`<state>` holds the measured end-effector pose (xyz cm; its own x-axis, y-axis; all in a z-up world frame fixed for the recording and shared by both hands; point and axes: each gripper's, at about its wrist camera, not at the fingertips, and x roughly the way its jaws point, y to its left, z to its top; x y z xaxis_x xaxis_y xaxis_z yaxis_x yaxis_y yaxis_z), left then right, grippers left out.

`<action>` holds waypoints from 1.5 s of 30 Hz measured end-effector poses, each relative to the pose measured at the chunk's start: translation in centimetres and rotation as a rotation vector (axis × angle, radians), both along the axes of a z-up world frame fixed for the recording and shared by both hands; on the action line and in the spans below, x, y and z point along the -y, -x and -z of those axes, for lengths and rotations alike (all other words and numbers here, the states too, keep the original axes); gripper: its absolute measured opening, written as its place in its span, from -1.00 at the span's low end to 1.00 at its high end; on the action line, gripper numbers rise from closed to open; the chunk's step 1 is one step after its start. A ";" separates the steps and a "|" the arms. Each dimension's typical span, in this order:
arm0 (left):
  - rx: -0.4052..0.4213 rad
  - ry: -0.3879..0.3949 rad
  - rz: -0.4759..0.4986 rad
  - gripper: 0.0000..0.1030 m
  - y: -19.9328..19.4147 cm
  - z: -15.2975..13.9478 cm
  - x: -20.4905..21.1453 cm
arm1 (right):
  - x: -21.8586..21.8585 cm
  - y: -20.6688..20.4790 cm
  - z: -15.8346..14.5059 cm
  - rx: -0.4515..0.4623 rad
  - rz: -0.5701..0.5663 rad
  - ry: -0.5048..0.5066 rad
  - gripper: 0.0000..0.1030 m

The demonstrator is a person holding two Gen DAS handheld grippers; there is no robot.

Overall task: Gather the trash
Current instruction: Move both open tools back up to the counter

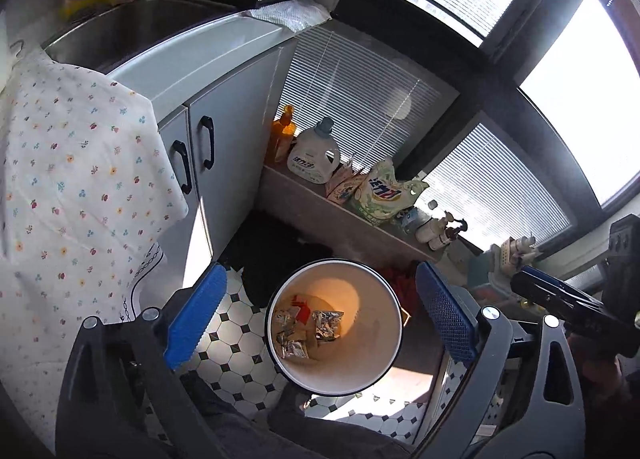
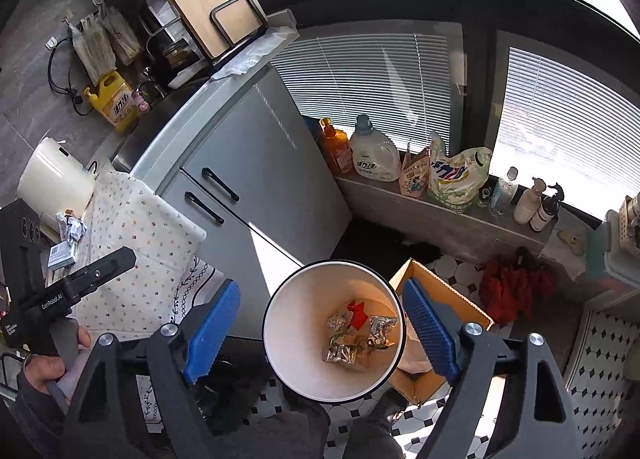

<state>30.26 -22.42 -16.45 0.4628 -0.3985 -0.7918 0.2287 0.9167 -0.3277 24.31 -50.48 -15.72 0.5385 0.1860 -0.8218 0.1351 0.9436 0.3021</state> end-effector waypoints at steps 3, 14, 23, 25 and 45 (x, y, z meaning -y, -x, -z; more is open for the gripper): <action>0.017 -0.006 -0.059 0.88 0.0 -0.8 -3.2 | -2.3 -1.2 -0.6 0.025 -0.028 0.007 0.86; 0.061 -0.006 -0.266 0.88 0.3 -2.9 -15.4 | -11.6 -5.6 -1.4 0.043 -0.158 -0.006 0.85; 0.105 -0.006 -0.423 0.88 1.4 -4.0 -25.1 | -19.7 -8.1 -2.1 0.057 -0.266 -0.003 0.85; 0.110 -0.004 -0.449 0.88 1.6 -4.1 -27.0 | -21.4 -8.6 -2.3 0.059 -0.289 -0.003 0.85; 0.135 0.051 -0.655 0.67 2.6 -2.6 -43.0 | -37.2 -12.1 -2.5 0.086 -0.428 0.038 0.85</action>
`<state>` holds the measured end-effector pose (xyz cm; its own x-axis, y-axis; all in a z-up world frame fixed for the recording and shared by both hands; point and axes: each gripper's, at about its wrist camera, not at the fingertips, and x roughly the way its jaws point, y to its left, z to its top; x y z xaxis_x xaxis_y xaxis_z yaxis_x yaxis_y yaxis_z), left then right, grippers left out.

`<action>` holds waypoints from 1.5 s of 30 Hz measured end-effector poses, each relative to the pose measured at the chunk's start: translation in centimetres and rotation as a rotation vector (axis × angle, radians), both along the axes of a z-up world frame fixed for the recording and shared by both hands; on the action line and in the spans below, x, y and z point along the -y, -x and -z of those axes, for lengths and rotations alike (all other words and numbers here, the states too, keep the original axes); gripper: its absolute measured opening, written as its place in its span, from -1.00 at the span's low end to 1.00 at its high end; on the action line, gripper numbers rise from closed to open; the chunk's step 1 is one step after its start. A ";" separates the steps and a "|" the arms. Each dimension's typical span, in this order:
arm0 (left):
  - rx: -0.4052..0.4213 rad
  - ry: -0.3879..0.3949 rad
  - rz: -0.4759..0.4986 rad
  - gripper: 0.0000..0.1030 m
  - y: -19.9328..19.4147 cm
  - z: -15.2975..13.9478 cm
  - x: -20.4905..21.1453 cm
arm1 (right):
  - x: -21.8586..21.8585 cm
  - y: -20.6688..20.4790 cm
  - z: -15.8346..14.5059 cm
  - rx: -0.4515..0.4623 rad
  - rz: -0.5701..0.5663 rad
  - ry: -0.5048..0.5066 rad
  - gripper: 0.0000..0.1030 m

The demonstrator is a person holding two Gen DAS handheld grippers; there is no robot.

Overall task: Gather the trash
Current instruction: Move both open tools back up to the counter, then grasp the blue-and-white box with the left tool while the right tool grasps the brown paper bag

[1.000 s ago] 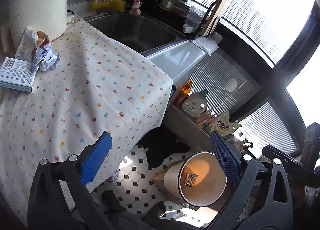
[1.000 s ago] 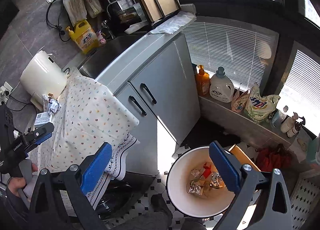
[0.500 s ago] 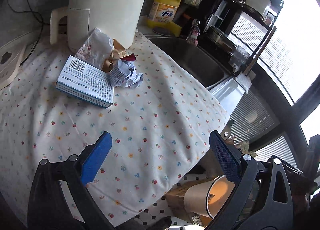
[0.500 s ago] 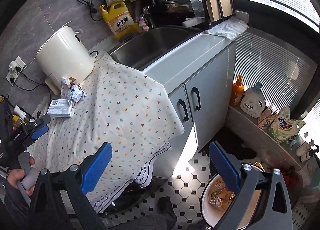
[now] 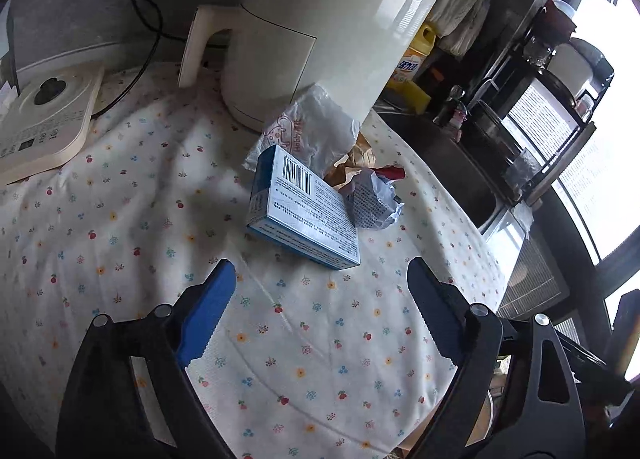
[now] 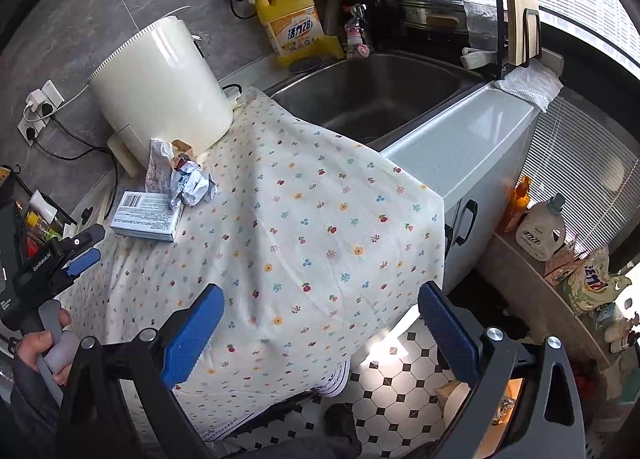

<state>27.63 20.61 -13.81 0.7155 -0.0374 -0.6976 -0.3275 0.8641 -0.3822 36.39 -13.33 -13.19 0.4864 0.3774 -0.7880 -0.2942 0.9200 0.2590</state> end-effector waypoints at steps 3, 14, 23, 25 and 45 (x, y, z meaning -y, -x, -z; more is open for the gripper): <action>-0.001 0.004 0.019 0.62 -0.7 0.6 -1.4 | -1.7 -0.2 0.3 0.003 0.010 0.001 0.85; -0.030 0.095 0.039 0.38 -3.7 3.1 -4.4 | -4.1 -0.3 0.3 -0.027 0.018 0.059 0.85; 0.001 0.142 0.036 -0.41 -3.7 2.4 -4.7 | -7.2 -3.3 0.3 -0.031 -0.077 0.061 0.85; 0.034 0.120 0.047 -0.51 -3.2 1.2 -4.3 | -8.6 -4.4 0.4 -0.029 -0.120 0.055 0.85; 0.088 0.008 -0.389 -0.59 6.3 -4.5 -8.7 | -21.3 -13.4 0.8 -0.084 -0.484 -0.043 0.33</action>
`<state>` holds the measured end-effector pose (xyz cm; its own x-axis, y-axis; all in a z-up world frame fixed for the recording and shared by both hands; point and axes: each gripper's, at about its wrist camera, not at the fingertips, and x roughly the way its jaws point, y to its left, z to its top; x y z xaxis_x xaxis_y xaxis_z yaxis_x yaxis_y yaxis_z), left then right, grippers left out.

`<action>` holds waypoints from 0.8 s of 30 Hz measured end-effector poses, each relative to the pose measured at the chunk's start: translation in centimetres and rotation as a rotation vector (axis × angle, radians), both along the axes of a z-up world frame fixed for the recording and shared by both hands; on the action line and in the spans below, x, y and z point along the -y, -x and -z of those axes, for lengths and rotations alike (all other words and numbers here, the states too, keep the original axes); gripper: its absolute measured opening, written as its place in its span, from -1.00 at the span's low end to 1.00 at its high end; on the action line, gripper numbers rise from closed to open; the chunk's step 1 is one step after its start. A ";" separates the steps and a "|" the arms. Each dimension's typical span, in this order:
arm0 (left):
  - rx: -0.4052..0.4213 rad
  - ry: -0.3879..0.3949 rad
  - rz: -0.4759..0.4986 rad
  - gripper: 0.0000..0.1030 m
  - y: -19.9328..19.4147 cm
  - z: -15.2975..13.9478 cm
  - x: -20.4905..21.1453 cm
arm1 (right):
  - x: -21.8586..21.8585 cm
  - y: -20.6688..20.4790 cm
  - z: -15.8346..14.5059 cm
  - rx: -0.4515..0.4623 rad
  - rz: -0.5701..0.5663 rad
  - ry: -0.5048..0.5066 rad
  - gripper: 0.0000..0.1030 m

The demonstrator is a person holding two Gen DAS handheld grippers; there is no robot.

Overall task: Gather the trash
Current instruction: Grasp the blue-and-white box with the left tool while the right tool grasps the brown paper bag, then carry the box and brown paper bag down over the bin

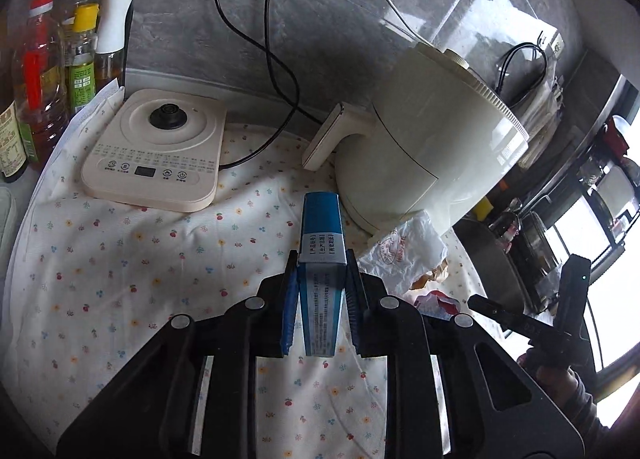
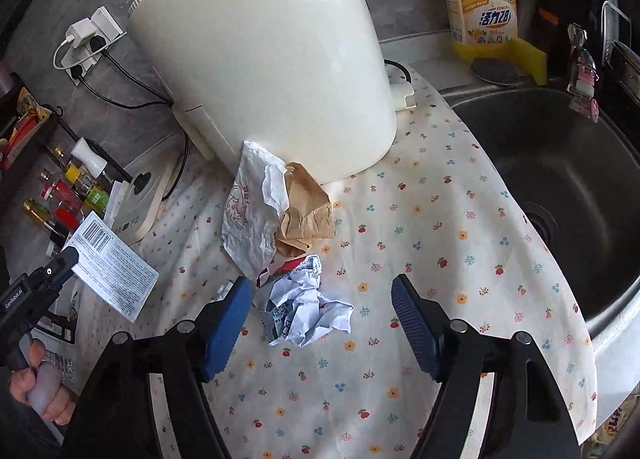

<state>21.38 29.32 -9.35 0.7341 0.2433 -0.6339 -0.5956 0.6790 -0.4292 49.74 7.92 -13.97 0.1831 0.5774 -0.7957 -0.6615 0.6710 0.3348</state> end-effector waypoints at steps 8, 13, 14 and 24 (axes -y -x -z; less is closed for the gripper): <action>-0.025 -0.006 -0.112 -0.59 2.6 0.2 -0.6 | -3.5 -2.7 1.8 -0.035 -0.059 0.020 0.07; -0.031 0.000 -0.139 -0.58 3.3 0.4 -0.8 | -5.2 -3.5 3.3 -0.040 -0.095 0.049 -0.07; -0.031 0.000 -0.140 -0.58 3.4 0.4 -0.8 | -5.4 -3.5 3.5 -0.050 -0.107 0.049 -0.41; -0.013 0.008 -0.050 -0.58 1.7 0.7 -0.9 | -3.0 -0.9 0.4 -0.057 -0.134 -0.058 -0.69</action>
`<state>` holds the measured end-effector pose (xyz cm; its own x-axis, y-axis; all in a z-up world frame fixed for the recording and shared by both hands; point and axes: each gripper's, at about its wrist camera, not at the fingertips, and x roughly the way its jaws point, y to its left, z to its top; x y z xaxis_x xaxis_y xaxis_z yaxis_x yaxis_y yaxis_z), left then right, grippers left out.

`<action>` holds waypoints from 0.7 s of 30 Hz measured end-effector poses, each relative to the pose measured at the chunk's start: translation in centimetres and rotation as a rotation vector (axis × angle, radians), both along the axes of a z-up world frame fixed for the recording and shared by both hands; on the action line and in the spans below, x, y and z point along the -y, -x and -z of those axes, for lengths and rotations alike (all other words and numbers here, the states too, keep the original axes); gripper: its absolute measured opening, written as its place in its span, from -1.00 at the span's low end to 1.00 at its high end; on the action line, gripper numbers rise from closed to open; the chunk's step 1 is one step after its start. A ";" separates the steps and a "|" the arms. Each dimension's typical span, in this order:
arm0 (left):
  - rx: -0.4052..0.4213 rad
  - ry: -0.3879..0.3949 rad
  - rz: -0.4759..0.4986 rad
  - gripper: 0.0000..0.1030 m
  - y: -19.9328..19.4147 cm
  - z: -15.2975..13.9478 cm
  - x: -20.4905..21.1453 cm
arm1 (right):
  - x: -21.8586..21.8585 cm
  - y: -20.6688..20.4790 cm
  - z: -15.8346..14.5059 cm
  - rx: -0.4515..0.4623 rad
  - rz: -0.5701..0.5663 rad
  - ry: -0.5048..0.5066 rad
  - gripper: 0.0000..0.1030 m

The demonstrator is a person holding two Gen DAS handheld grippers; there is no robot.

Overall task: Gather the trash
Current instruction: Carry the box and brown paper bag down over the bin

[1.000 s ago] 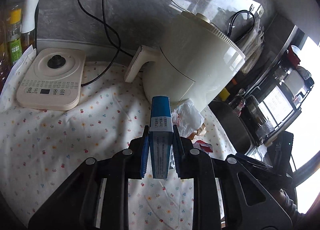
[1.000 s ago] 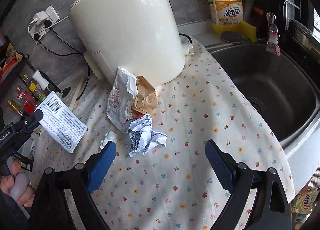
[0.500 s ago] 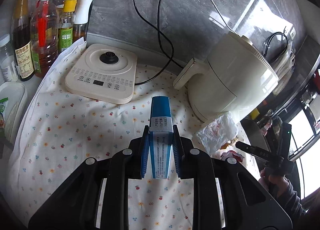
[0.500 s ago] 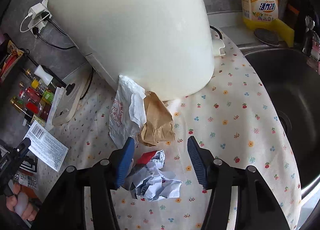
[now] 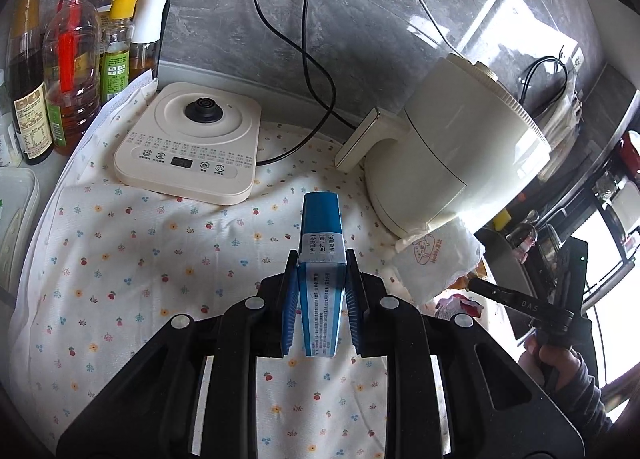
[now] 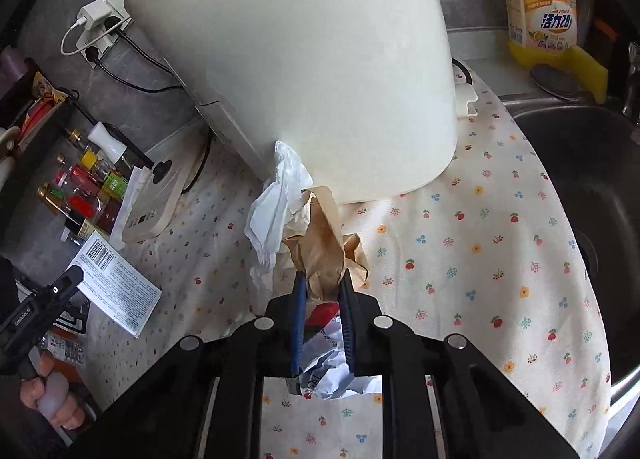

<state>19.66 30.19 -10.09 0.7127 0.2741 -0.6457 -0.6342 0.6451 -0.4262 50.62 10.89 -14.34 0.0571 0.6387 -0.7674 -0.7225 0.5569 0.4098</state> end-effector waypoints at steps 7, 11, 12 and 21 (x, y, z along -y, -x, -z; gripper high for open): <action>0.029 0.012 0.117 -0.58 -1.9 0.3 0.2 | 2.0 3.9 -2.8 0.029 0.006 -0.048 -0.70; 0.043 0.012 0.181 -0.58 -2.4 0.4 0.2 | 3.9 5.4 -3.6 0.049 0.085 -0.040 -0.70; 0.046 0.010 0.194 -0.58 -2.4 0.4 0.2 | 4.4 5.7 -3.8 0.054 0.108 -0.038 -0.70; 0.087 -0.023 0.258 -0.58 -1.4 -1.0 -1.2 | 10.1 8.3 -4.0 0.084 0.310 0.017 -0.70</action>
